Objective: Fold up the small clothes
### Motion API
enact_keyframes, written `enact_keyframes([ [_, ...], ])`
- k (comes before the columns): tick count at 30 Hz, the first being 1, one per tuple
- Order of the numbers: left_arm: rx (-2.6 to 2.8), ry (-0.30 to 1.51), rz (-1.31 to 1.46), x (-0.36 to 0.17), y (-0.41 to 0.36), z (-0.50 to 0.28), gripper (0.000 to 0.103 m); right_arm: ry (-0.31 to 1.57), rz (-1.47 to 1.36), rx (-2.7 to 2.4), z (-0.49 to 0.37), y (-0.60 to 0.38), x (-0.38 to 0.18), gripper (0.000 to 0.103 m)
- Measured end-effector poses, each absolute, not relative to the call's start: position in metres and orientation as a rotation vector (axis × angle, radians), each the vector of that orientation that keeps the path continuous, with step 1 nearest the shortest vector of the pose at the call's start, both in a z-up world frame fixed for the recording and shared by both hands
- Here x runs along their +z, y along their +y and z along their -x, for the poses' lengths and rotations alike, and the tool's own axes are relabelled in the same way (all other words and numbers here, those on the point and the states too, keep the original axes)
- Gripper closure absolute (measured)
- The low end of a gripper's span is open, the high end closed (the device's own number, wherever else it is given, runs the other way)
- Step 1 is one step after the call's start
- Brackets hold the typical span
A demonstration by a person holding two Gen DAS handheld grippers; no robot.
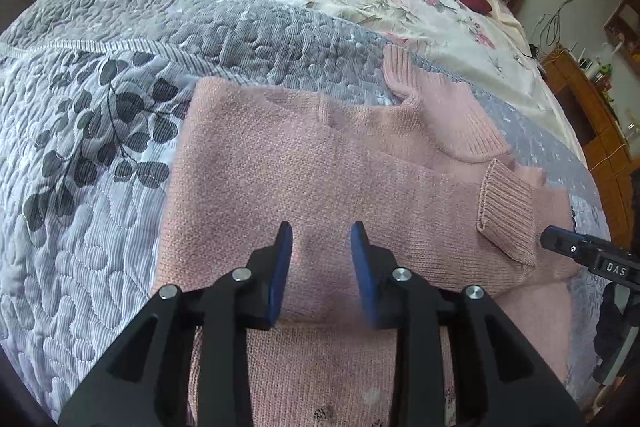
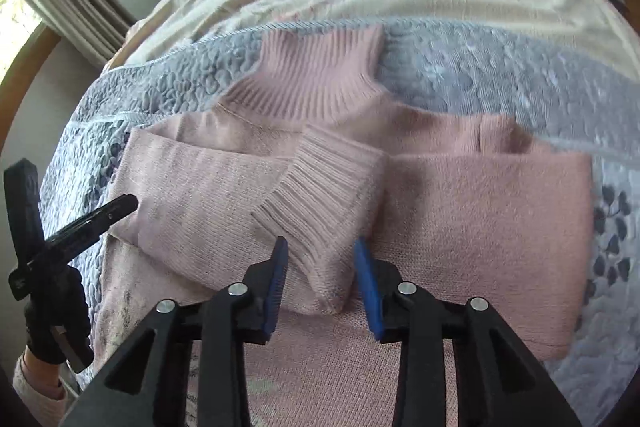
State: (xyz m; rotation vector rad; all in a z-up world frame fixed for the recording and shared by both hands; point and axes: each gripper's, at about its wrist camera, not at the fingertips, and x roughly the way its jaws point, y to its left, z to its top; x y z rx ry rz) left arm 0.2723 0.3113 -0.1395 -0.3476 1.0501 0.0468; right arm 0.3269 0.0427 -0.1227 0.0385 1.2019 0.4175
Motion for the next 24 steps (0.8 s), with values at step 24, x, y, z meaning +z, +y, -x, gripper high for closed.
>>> enact_keyframes([
  [24,0.022,1.114,0.342,-0.165,0.304,-0.283,0.069,1.167,-0.032,0.345,-0.324,0.023,-0.114,0.094],
])
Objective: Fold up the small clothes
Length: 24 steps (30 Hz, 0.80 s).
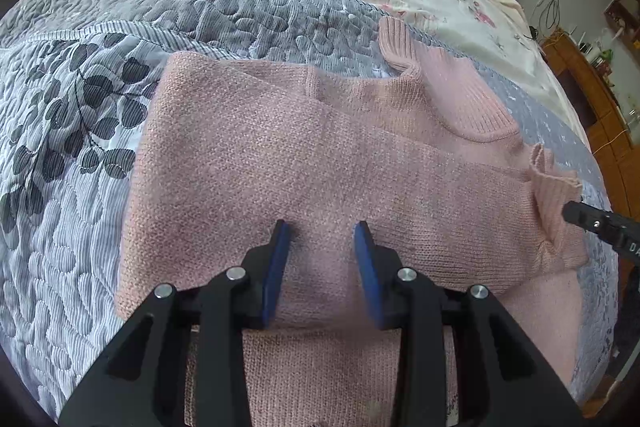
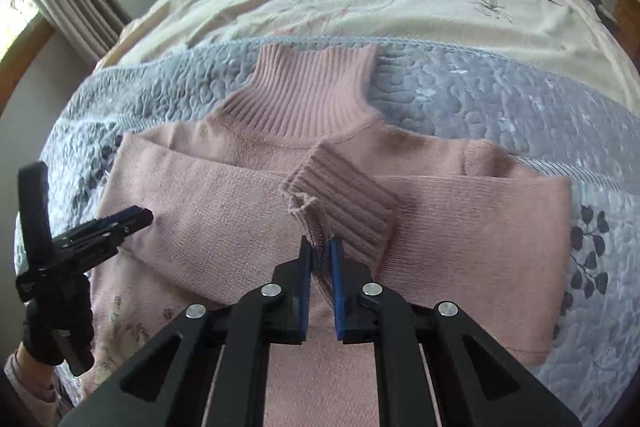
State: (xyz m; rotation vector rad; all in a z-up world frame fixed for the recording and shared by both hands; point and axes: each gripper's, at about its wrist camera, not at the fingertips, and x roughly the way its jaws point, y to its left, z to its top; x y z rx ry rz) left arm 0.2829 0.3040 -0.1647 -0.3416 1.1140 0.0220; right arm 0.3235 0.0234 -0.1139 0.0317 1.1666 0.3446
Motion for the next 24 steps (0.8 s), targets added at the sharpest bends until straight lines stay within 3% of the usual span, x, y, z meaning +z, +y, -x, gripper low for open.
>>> enact_keyframes([
  [5,0.026,1.109,0.327,-0.165,0.302,-0.282,0.069,1.177,-0.115,0.262,-0.318,-0.035,-0.113,0.094],
  [11,0.032,1.110,0.303,-0.166,0.299,-0.283,0.069,1.294,-0.128,0.231,-0.307,-0.061,-0.153,0.093],
  [19,0.023,1.073,0.281,-0.137,0.288,-0.289,0.066,1.162,-0.112,0.262,-0.312,-0.052,-0.118,0.087],
  [24,-0.007,1.100,0.233,-0.143,0.268,-0.300,0.064,1.184,-0.103,0.287,-0.333,-0.034,-0.130,0.087],
])
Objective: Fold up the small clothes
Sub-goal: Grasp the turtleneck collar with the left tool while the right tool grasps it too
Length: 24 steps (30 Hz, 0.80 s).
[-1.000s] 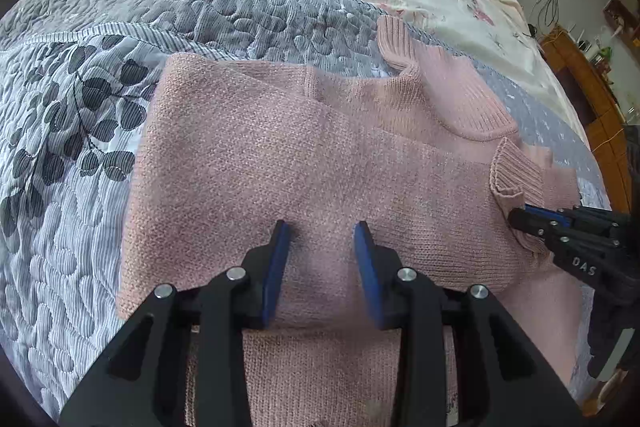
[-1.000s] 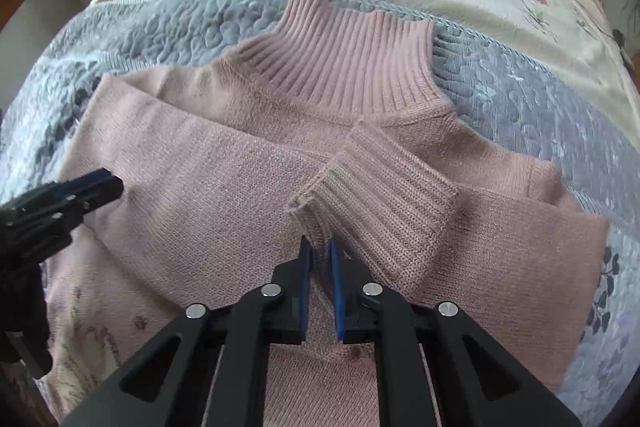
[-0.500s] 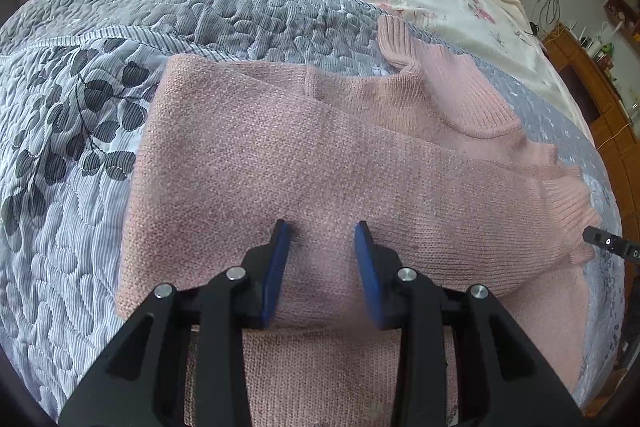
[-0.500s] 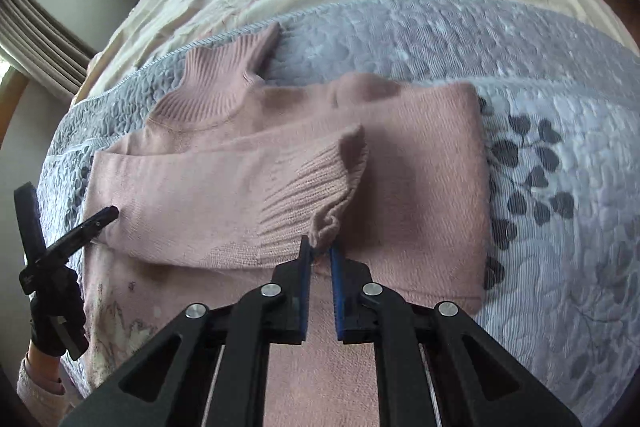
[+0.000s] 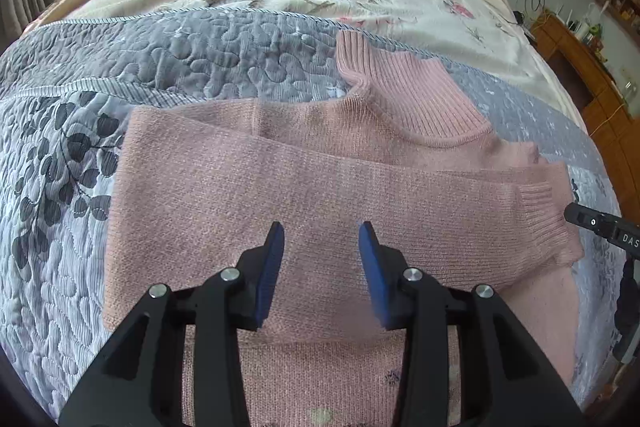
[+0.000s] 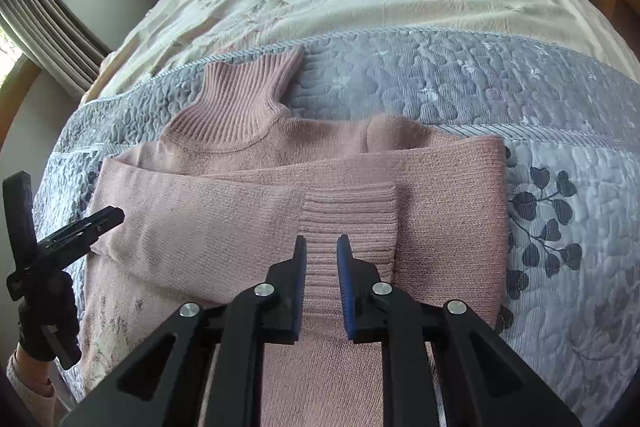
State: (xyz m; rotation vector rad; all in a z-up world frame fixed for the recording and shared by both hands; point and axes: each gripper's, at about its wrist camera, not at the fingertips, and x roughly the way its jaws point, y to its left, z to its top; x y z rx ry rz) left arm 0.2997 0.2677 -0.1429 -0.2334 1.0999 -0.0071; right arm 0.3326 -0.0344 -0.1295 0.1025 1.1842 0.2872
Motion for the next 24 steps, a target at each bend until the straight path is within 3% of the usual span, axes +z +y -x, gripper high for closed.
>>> enact_keyframes([
  [7,-0.011,1.109,0.201,-0.165,0.272,-0.294,0.065,1.234,-0.101,0.255,-0.322,-0.053,-0.166,0.088],
  [17,-0.019,1.140,0.212,-0.160,0.273,-0.302,0.064,1.252,-0.094,0.277,-0.324,-0.053,-0.159,0.088],
  [20,-0.036,1.112,0.249,-0.140,0.278,-0.314,0.059,1.213,-0.115,0.326,-0.339,-0.047,-0.136,0.084],
  [22,-0.037,1.081,0.273,-0.125,0.283,-0.331,0.052,1.191,-0.155,0.360,-0.358,-0.041,-0.121,0.073],
  [24,-0.045,1.075,0.302,-0.116,0.286,-0.356,0.047,1.184,-0.184,0.390,-0.383,-0.030,-0.112,0.070],
])
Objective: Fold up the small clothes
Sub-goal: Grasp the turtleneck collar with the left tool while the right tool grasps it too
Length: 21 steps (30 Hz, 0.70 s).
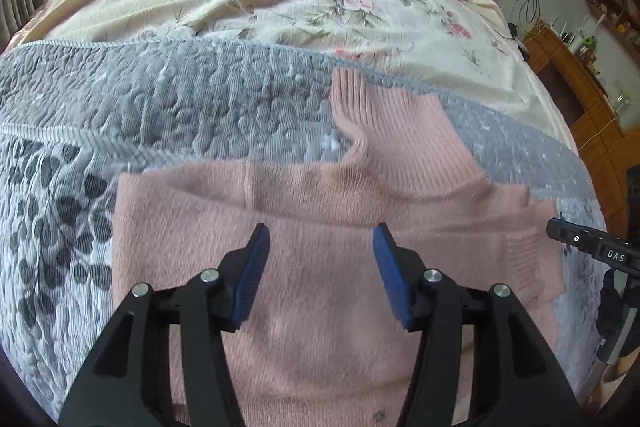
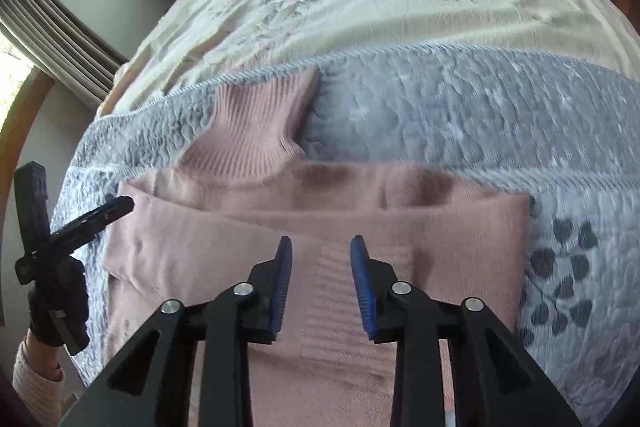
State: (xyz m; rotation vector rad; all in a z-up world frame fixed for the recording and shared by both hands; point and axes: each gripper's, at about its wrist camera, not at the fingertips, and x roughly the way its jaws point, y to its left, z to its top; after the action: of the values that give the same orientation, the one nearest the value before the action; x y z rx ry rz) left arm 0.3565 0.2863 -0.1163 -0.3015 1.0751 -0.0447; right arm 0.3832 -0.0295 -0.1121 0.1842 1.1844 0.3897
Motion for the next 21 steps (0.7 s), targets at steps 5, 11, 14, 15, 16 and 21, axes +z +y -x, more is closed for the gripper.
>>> enact_keyframes([
  [5,-0.049,1.132,0.348,-0.127,0.288,-0.423,0.041,1.232,-0.257,0.408,-0.457,0.002,-0.124,0.062],
  [11,-0.065,1.214,0.454,-0.165,0.284,-0.479,0.041,1.280,-0.298,0.373,-0.518,0.031,-0.161,0.061],
  [14,-0.067,1.230,0.457,-0.179,0.279,-0.498,0.041,1.294,-0.314,0.357,-0.536,0.034,-0.176,0.057],
  [15,-0.071,1.236,0.460,-0.183,0.277,-0.503,0.043,1.304,-0.323,0.357,-0.541,0.035,-0.182,0.056],
  [16,-0.066,1.236,0.457,-0.186,0.276,-0.506,0.043,1.312,-0.329,0.366,-0.543,0.036,-0.187,0.056],
  [21,-0.109,1.227,0.450,-0.190,0.266,-0.512,0.080,1.294,-0.265,0.367,-0.545,0.043,-0.197,0.079],
])
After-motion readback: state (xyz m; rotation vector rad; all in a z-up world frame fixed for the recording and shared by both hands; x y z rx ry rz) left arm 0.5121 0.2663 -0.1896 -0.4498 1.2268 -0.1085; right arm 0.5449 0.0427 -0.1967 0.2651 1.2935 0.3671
